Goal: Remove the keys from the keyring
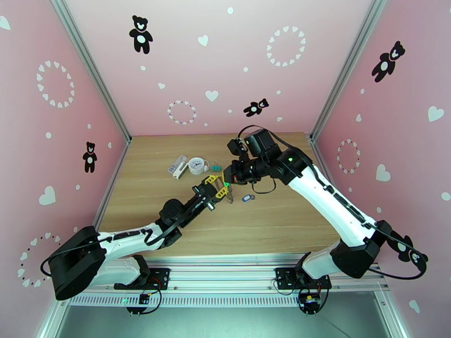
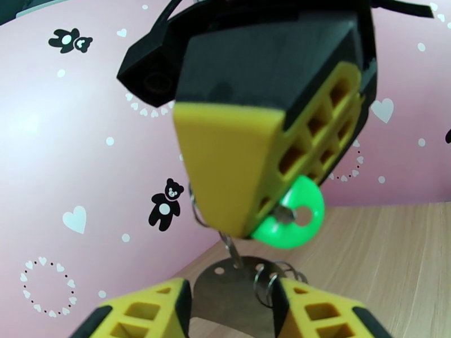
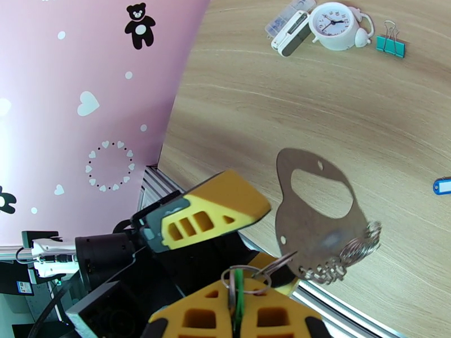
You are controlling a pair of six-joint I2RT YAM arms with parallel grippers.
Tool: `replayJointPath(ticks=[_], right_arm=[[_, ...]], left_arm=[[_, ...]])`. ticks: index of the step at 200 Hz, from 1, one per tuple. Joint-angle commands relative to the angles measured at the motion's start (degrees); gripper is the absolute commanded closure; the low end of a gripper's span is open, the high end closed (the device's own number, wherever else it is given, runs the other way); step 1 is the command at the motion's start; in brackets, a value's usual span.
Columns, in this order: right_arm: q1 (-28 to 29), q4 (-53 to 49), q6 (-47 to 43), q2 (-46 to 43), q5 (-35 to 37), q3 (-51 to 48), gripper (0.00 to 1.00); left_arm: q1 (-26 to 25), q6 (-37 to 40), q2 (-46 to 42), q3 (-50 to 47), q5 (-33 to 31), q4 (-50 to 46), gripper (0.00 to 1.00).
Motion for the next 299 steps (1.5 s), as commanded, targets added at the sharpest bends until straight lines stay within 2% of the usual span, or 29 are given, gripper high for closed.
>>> replayJointPath(ticks=[1,59,101,122,253,269,299], right_arm=[[0.4,2.1,0.3,-2.2,-0.5,-0.2,1.00],[0.3,2.6,0.3,-3.0,-0.5,-1.5,1.00],[0.4,2.9,0.2,-3.3,-0.5,-1.9,1.00],[0.4,2.9,0.1,-3.4,-0.7,-2.0,1.00],[0.3,3.9,-0.3,-4.4,-1.5,-3.1,1.00],[0.3,3.7,-0.4,-4.5,-1.4,-3.0,1.00],[0.4,3.7,-0.8,-4.7,-1.2,-2.9,1.00]], left_arm=[[-0.4,-1.9,1.2,1.9,-1.2,2.4,0.63],[-0.4,-2.3,1.9,3.0,-0.9,3.7,0.65],[-0.3,-2.8,2.7,3.7,-0.1,4.2,0.70],[-0.4,-3.5,3.4,3.8,-1.4,5.5,0.75],[-0.4,-3.7,5.3,5.5,1.1,7.0,0.84],[-0.4,-3.8,5.6,5.8,1.2,6.5,0.90],[-0.3,-3.5,5.5,5.0,0.3,7.4,0.89]])
